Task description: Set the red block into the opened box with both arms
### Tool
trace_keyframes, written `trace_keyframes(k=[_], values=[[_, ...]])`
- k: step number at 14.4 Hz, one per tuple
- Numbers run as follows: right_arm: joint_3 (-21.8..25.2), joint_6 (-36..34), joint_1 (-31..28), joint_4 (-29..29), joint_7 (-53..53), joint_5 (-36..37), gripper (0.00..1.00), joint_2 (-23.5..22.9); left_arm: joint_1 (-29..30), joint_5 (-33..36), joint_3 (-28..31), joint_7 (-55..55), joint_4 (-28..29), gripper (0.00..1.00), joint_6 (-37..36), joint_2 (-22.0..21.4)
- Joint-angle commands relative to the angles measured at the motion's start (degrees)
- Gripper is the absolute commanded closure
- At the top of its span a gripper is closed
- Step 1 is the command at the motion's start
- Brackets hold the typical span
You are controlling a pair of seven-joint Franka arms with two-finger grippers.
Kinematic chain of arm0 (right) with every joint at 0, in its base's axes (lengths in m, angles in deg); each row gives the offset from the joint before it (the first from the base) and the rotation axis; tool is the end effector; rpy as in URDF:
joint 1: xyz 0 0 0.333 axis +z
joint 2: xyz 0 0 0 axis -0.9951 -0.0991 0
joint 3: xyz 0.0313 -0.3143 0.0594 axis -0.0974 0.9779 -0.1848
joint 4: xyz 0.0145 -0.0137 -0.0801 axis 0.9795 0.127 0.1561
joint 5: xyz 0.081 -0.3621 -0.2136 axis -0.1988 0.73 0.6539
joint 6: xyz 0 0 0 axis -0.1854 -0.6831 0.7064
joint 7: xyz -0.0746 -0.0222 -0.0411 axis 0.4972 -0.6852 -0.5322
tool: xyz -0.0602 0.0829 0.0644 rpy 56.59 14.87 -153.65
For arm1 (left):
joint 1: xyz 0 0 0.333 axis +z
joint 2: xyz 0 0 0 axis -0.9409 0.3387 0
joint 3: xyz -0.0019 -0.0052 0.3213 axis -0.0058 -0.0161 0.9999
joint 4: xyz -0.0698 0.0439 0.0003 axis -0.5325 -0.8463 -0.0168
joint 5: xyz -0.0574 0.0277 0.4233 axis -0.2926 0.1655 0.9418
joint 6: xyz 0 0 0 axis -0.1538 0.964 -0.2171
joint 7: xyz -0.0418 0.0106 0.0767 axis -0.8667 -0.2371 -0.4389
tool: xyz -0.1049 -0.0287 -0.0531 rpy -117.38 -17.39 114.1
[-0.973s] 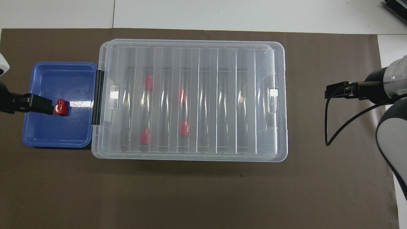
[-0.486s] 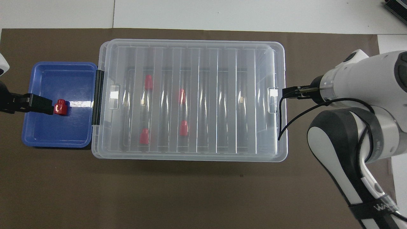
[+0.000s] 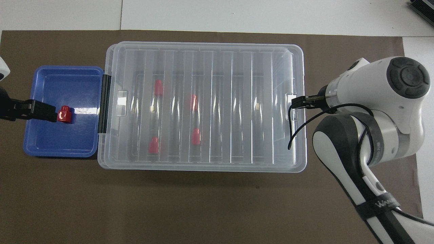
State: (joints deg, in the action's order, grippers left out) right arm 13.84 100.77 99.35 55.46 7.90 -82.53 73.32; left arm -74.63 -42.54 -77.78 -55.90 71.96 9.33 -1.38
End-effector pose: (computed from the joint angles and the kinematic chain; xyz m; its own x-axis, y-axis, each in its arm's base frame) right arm 0.6226 0.1165 0.4391 0.9948 0.0288 0.0974 0.0320 -0.9990 -0.0310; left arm 0.5712 -0.0446 0.6207 0.9954 -0.0916 -0.0277 -0.0919 -0.9957 -0.0094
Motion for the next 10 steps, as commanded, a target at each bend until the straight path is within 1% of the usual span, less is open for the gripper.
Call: trace_keyframes(k=[1,3,7,10], values=[[-0.49,1.71,-0.36,1.03,-0.27,-0.4,0.0,-0.21,-1.02,-0.73,0.77,-1.04,0.32,0.0,0.47,-0.53],[-0.4,1.71,-0.53,1.03,-0.27,0.65,0.0,-0.56,-1.02,-0.73,0.77,-1.04,0.32,0.0,0.47,-0.53],[-0.4,1.54,-1.58,0.86,-0.19,6.54,0.0,-0.92,-0.94,-0.73,0.77,-1.04,0.32,0.0,0.56,-0.53],[-0.4,1.1,-2.81,0.77,-0.19,7.51,0.0,-1.0,-1.02,-0.73,0.77,-1.04,0.32,0.0,0.56,-0.53]])
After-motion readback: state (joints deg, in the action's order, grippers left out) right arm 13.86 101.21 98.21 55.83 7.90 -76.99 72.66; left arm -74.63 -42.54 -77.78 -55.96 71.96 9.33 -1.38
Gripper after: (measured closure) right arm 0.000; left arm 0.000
